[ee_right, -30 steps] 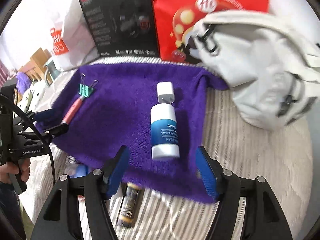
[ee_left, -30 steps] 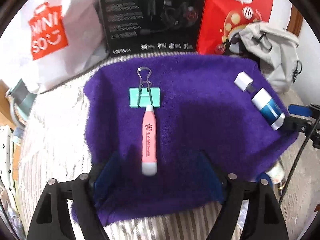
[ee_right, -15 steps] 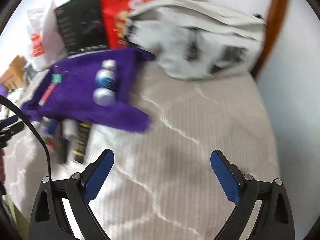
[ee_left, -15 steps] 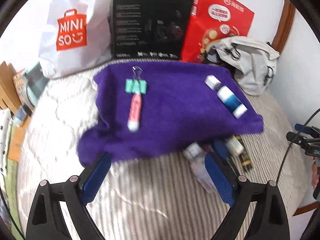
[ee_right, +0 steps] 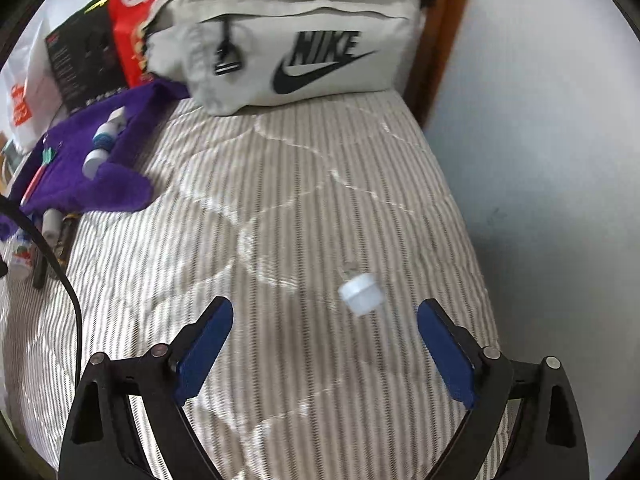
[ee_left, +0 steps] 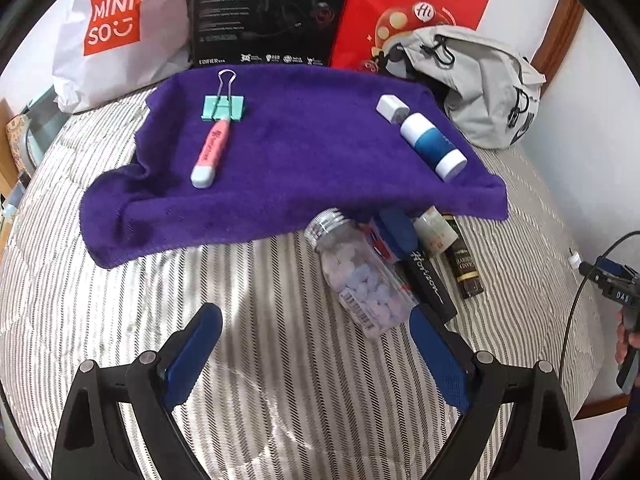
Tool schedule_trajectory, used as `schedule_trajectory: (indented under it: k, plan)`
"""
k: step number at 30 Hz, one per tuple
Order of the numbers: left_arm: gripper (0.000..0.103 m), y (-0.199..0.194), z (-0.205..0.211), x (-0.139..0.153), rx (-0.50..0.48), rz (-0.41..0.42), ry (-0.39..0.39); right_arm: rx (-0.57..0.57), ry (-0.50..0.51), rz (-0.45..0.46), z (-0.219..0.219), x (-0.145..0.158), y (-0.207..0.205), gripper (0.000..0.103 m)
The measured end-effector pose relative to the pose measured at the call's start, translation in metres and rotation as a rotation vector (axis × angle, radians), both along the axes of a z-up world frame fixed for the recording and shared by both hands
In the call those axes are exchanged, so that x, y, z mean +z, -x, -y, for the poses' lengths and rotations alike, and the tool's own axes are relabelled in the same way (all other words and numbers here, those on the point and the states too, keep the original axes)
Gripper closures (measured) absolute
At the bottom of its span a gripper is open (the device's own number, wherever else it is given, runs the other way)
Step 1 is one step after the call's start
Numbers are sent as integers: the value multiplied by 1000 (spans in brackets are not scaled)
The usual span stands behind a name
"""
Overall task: Organize rigid objects
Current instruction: 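Grasp the white USB light with the right tool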
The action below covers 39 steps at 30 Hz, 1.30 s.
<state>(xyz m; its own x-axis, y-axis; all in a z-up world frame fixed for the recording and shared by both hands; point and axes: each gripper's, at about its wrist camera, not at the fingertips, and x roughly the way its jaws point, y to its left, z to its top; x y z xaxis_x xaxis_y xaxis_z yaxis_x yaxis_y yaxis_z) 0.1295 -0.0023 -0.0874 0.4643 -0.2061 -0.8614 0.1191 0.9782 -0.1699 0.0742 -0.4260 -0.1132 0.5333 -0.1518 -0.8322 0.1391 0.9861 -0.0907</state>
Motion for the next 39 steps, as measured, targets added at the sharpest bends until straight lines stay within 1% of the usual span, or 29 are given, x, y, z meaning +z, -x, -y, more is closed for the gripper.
schedule_trajectory:
  k: [1,3,7,8,9,10,12,14,16,18,22,25,28,30,34,37,39]
  plan:
    - [8,0,1,-1,-2,-4,1,-6,-7,6,4,-1,1,13]
    - [8,0,4,-2,-8,-13,2,-18,-16,-2,10,-4,-1,20]
    - [8,0,7,-3,-17,-18,-8,-24,-14,-20,19,-13,-5,23]
    - [8,-1,7,-3,-20,-20,-7,-23,-19,-21,20,-15,-6,25]
    - [8,-1,7,-3,-21,-24,-8,-23,-27,-21,22,-16,-7,31]
    - [8,-1,7,-4,-21,-26,-11,-23,-34,-26,23,-18,-9,35]
    - [8,-2,6,-5,-22,-32,-15,-25,-38,-41,26,-25,-13,54]
    - [8,-3,6,-7,-21,-40,-17,-17,-42,-67,26,-33,-18,62]
    - [8,-3,5,-8,-21,-43,-16,-15,-50,-42,26,-32,-17,66]
    - [8,-3,4,-9,-19,-47,-16,-6,-58,-41,25,-33,-19,73]
    - [8,-5,4,-13,-25,-59,-12,16,-37,-46,14,-31,-22,74]
    - [8,-5,3,-14,-26,-58,-9,45,-65,-54,4,-28,-27,74]
    - [8,-5,3,-13,-23,-50,5,83,-58,-58,-14,-23,-30,74]
    - [8,-5,1,-11,-19,-40,25,121,-70,-54,-29,-18,-32,74]
    - [8,-4,-3,-5,3,-26,62,158,-100,-41,-51,-12,-34,74]
    - [8,-8,-3,-1,18,-21,107,186,-136,-39,-65,-10,-33,74]
    - [8,-15,2,-1,27,-30,102,201,-154,-41,-74,-11,-31,74]
